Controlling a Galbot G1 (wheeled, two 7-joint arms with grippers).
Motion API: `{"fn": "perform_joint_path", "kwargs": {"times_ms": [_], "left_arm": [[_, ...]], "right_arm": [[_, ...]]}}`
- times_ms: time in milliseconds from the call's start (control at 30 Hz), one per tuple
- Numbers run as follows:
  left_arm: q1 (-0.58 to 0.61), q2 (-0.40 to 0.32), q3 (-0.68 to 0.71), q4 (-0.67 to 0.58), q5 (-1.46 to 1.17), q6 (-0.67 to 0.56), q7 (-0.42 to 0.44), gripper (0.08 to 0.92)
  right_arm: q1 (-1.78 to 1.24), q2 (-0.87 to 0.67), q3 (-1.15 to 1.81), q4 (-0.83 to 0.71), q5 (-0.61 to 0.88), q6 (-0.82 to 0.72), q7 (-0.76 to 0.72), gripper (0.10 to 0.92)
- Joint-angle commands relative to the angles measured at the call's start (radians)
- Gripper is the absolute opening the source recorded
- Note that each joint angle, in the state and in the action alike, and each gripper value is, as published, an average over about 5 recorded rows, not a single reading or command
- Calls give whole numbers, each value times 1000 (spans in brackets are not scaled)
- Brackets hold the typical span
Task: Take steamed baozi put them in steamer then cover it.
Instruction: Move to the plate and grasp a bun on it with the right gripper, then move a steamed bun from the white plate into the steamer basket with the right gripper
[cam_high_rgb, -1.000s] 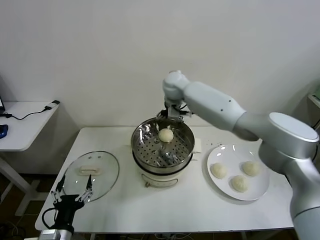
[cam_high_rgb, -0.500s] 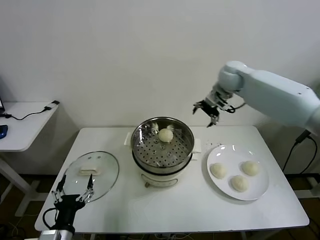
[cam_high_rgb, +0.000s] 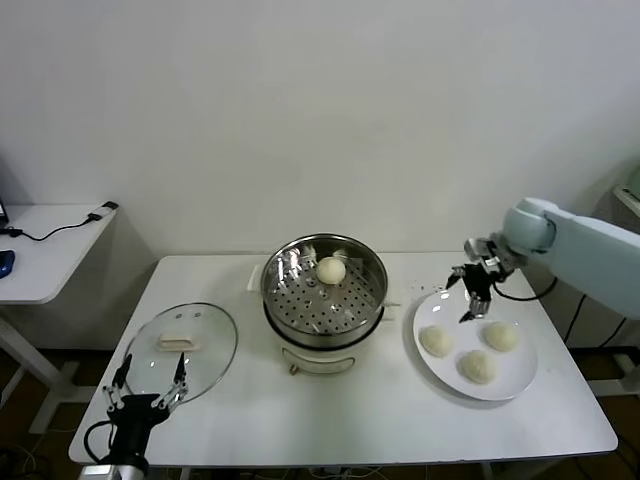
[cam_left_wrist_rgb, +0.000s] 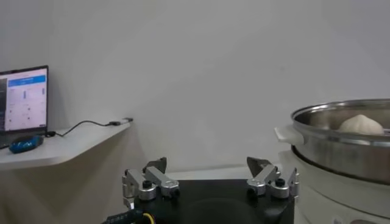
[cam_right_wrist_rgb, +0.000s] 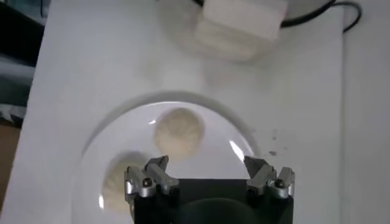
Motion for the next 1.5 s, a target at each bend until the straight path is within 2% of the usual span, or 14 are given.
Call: {"fn": "perform_joint_path", "kwargs": {"times_ms": [33, 367, 700, 1133, 1333, 1500], "left_arm": [[3, 0, -1, 2, 1, -1, 0, 823], [8, -4, 0, 13, 6, -6, -2, 823], [11, -4, -1, 14, 9, -9, -2, 823], [13, -5, 0, 13, 9, -11, -2, 823], [16, -5, 3, 8, 7, -12, -3, 823], [16, -2, 15, 1, 7, -7, -3, 823]], "right_arm": [[-174, 13, 90, -46, -23, -70, 2, 823], [-213, 119, 149, -139, -47, -60, 2, 823], [-211, 161, 158, -175, -58, -56, -1, 822], [-188, 144, 159, -173, -43, -49, -13, 714], [-80, 110, 107, -145, 23, -48, -14, 699], [208, 111, -85, -142, 161, -33, -24, 696]]}}
